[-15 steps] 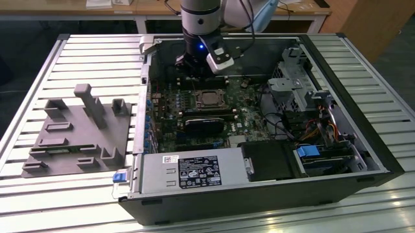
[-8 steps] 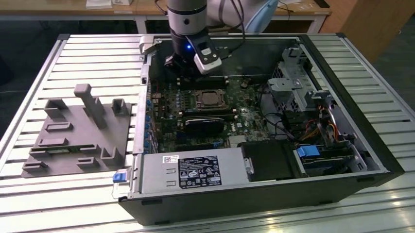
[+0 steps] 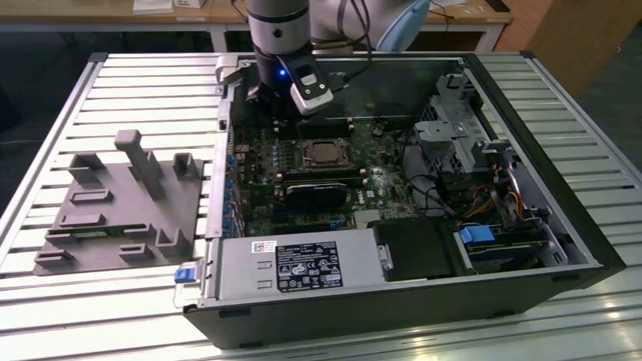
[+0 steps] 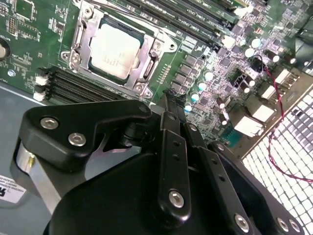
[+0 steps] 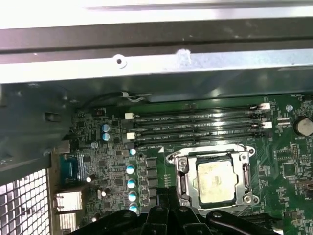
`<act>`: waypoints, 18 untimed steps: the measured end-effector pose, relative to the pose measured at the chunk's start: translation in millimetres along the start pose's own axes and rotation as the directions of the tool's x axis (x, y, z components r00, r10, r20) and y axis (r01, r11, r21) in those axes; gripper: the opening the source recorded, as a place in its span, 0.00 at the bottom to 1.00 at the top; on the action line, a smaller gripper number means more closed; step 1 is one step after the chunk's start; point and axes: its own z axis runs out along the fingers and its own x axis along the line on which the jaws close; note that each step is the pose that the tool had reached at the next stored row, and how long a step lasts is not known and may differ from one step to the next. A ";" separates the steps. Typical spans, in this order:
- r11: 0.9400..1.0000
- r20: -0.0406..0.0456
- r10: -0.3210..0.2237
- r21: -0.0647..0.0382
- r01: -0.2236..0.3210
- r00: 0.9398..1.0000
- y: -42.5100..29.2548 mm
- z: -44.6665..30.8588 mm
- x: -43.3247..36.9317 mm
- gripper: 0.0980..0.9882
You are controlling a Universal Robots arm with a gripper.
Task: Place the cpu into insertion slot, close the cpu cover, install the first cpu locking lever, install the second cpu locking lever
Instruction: 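Install the first cpu locking lever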
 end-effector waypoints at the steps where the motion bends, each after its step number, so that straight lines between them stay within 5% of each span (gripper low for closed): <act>1: 1.000 0.000 0.000 -0.005 0.000 1.000 0.0 -0.3 0.5 0.00; 4: 1.000 0.001 0.002 -0.025 -0.002 1.000 -0.2 -1.0 2.9 0.00; 14: 0.991 -0.008 0.009 -0.131 -0.010 1.000 -0.7 -1.4 8.6 0.00; 18: 0.983 -0.013 0.012 -0.182 -0.014 1.000 -0.8 -1.4 9.3 0.00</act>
